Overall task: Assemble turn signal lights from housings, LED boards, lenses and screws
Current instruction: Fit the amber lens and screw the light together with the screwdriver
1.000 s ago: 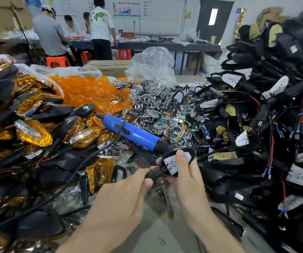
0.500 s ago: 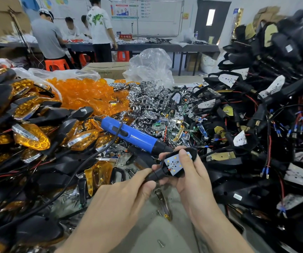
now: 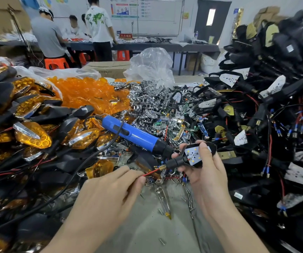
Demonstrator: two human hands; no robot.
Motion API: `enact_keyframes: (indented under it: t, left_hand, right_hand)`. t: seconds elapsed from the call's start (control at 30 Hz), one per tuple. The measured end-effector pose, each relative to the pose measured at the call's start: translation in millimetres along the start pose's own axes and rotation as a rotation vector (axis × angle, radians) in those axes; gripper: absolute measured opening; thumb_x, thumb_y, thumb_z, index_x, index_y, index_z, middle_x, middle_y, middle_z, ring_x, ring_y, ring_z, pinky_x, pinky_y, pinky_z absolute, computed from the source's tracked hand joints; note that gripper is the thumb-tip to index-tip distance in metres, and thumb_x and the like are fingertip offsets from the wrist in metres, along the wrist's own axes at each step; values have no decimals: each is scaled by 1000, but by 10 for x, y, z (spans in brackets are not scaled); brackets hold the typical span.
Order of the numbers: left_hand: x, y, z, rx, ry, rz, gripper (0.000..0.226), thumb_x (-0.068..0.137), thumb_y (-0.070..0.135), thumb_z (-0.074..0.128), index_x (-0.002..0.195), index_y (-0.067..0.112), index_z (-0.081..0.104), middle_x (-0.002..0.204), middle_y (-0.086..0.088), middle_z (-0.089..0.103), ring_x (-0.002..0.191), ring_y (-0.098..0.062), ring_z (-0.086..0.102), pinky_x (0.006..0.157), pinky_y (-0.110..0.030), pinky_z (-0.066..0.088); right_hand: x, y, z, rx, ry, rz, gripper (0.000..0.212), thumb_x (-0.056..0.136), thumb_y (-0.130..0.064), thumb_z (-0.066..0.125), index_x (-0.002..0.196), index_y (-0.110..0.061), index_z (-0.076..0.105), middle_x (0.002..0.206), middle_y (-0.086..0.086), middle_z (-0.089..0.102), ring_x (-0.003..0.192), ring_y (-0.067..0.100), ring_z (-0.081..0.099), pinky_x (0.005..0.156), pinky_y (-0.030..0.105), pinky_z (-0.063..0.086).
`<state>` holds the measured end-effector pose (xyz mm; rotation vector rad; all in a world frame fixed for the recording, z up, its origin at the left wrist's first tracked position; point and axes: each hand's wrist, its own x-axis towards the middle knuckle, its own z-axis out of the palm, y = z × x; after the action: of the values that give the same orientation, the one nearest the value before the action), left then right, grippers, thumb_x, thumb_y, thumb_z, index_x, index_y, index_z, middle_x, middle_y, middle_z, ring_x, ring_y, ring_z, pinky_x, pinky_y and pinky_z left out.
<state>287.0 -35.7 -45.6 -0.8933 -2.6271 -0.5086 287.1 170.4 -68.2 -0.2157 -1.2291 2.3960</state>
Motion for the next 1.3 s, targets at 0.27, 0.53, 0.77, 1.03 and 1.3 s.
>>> enact_keyframes:
  t: [0.27, 0.53, 0.77, 1.03, 1.3]
  left_hand:
    - [-63, 95, 158, -163, -73, -24, 52, 91, 57, 4, 108, 38, 49, 70, 14, 53, 76, -11, 51, 61, -13, 32]
    - [-94, 44, 194, -167, -97, -37, 60, 89, 62, -7, 106, 40, 46, 67, 13, 50, 77, -6, 46, 65, -18, 36]
    - [-113, -22, 197, -251, -42, -37, 46, 96, 63, 7, 102, 42, 47, 61, 8, 52, 70, -10, 51, 52, -22, 32]
    - [-85, -19, 167, -259, -54, -7, 37, 97, 54, 27, 122, 45, 53, 52, 11, 52, 53, -13, 56, 42, -19, 27]
    - [-79, -3, 119, -226, -84, -9, 31, 98, 49, 32, 117, 44, 55, 51, 12, 52, 51, -12, 55, 43, -16, 29]
  right_hand:
    - [-48, 37, 35, -22, -116, 106, 28, 85, -36, 59, 104, -15, 59, 90, 16, 76, 72, 35, 74, 46, 27, 51]
    - [-59, -31, 60, 24, -190, 219, 33, 92, -39, 48, 107, -11, 56, 93, 16, 76, 73, 35, 74, 47, 30, 54]
    - [-36, -59, 33, 64, -215, 245, 27, 107, -28, 38, 106, -12, 59, 93, 18, 76, 76, 39, 75, 49, 32, 57]
    - [-49, -37, 5, 68, -268, 187, 30, 95, -37, 53, 110, -12, 60, 104, 23, 75, 84, 41, 75, 54, 31, 60]
    - [-33, -38, 6, 69, -254, 205, 24, 93, -38, 59, 102, -17, 68, 109, 27, 73, 87, 43, 75, 55, 31, 60]
